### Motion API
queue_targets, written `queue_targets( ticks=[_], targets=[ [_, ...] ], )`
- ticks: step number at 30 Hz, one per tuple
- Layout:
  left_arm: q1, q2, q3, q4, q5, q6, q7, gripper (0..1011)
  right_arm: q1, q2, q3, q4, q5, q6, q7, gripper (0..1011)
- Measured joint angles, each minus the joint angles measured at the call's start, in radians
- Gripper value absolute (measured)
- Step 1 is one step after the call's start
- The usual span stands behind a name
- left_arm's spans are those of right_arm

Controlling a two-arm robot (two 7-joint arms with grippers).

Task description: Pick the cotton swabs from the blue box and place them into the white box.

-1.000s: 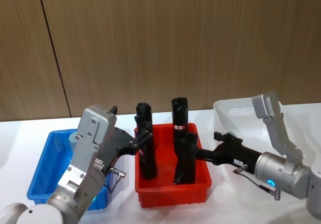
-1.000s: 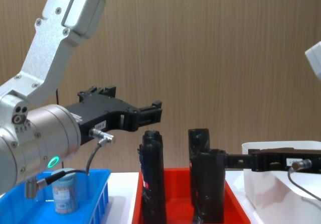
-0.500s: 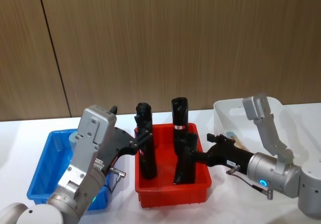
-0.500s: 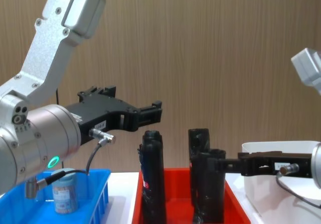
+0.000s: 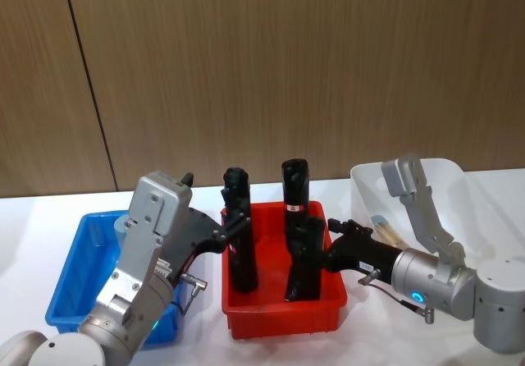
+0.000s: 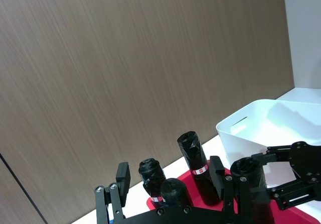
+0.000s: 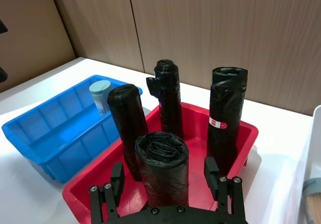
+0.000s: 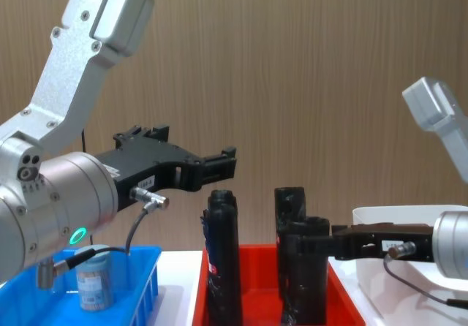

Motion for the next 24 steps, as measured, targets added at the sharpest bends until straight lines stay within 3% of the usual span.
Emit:
queue_targets(
  ticks=[15, 22, 24],
  targets=[
    [0.000, 0.000, 0.000, 0.000, 0.000, 0.000, 0.000, 1003, 0.041, -0.028, -0.020, 0.066, -0.021, -0.026, 0.000, 990],
    [0.000, 0.000, 0.000, 0.000, 0.000, 0.000, 0.000, 1003, 0.055, -0.036, -0.027, 0.089, -0.029, -0.036, -0.002, 836],
    [0.000, 0.000, 0.000, 0.000, 0.000, 0.000, 0.000, 1003, 0.059, -0.039, -0.028, 0.095, -0.030, -0.040, -0.005, 745]
  ],
)
